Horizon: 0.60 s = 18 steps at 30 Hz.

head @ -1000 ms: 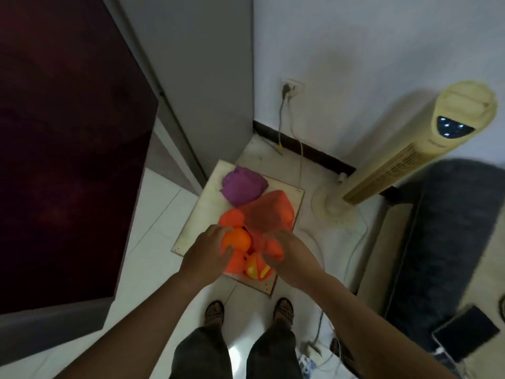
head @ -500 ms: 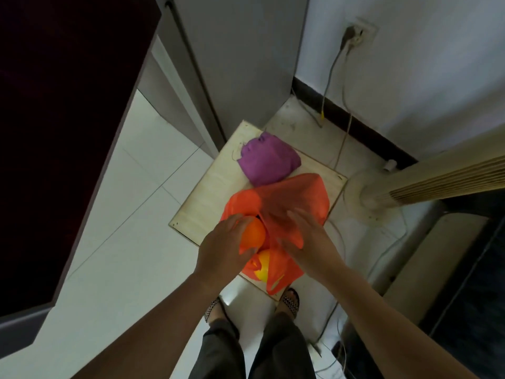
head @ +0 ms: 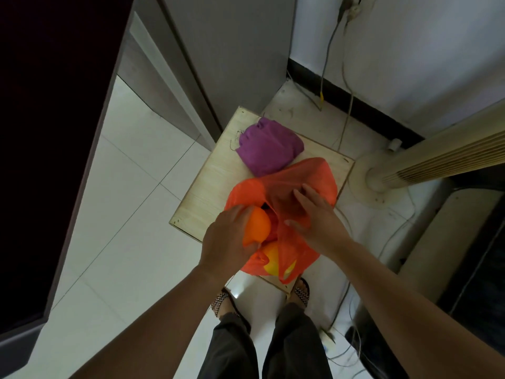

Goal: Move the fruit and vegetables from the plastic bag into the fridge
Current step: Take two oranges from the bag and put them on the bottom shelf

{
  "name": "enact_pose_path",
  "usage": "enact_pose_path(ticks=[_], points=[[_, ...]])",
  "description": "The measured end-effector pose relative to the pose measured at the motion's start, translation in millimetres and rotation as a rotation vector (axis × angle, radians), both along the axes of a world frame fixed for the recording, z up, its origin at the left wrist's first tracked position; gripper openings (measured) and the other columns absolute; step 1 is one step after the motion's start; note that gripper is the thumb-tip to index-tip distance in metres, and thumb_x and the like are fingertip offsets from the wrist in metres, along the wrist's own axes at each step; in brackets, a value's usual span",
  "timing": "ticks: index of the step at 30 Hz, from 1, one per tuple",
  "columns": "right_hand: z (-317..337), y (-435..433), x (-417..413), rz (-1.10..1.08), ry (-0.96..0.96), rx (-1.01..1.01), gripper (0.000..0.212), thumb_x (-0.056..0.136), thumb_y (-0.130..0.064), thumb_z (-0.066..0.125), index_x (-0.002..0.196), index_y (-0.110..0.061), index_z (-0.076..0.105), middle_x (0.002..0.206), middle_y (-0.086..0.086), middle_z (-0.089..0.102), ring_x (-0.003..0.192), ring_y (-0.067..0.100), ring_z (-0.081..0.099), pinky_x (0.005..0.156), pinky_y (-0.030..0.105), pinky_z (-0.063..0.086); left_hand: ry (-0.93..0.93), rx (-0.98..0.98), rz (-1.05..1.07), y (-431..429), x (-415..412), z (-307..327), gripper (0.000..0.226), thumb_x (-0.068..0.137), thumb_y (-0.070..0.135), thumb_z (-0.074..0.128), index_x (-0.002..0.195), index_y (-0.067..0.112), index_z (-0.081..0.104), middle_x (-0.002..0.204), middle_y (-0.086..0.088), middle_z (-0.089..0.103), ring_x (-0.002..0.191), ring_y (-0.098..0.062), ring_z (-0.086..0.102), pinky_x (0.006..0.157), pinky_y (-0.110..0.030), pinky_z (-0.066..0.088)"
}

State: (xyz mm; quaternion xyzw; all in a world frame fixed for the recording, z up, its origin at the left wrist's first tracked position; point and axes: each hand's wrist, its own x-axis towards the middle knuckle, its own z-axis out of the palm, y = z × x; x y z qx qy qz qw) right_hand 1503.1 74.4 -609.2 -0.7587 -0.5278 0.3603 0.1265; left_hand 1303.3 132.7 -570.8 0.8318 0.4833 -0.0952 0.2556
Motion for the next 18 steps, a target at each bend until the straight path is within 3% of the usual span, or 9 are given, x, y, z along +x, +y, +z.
enact_pose_path(ticks=[5, 8, 11, 15, 18], points=[[24, -4, -4, -0.076, 0.008, 0.118, 0.070, 0.085, -0.040, 0.061, 0.144, -0.023, 0.030, 0.154, -0.002, 0.021, 0.140, 0.020, 0.022, 0.107, 0.039, 0.032, -0.271, 0.060, 0.201, 2, -11, 26, 0.079, 0.072, 0.046, 0.074, 0.138, 0.024, 0.038, 0.141, 0.003, 0.043, 0.127, -0.017, 0.041, 0.092, -0.025, 0.034], [45, -10, -12, -0.068, 0.058, 0.210, 0.071, 0.083, -0.038, 0.065, 0.143, -0.025, 0.031, 0.152, -0.004, 0.027, 0.137, 0.015, 0.028, 0.100, 0.034, 0.038, -0.393, 0.031, 0.325, 8, -11, 43, 0.079, 0.071, 0.046, 0.075, 0.137, 0.023, 0.039, 0.140, 0.001, 0.045, 0.124, -0.017, 0.044, 0.091, -0.029, 0.040], [64, -15, -24, -0.023, 0.087, 0.270, 0.073, 0.080, -0.036, 0.069, 0.142, -0.026, 0.033, 0.149, -0.006, 0.032, 0.132, 0.011, 0.034, 0.093, 0.025, 0.036, -0.453, -0.088, 0.464, 12, -7, 56, 0.079, 0.072, 0.047, 0.073, 0.139, 0.028, 0.036, 0.142, 0.001, 0.042, 0.122, -0.018, 0.047, 0.088, -0.034, 0.045], [77, -20, -39, 0.012, 0.170, 0.291, 0.078, 0.076, -0.035, 0.073, 0.142, -0.023, 0.033, 0.146, -0.006, 0.035, 0.131, 0.008, 0.033, 0.099, 0.029, 0.039, -0.544, -0.290, 0.584, 8, -5, 64, 0.070, 0.073, 0.050, 0.072, 0.133, 0.034, 0.040, 0.134, 0.002, 0.048, 0.113, -0.020, 0.053, 0.088, -0.043, 0.051], [85, -23, -48, 0.017, 0.244, 0.307, 0.082, 0.073, -0.031, 0.077, 0.141, -0.024, 0.032, 0.142, -0.009, 0.038, 0.125, -0.002, 0.032, 0.094, 0.013, 0.031, -0.568, -0.397, 0.646, 1, -6, 67, 0.068, 0.067, 0.060, 0.070, 0.126, 0.037, 0.045, 0.126, 0.006, 0.051, 0.110, -0.019, 0.055, 0.087, -0.044, 0.053]])
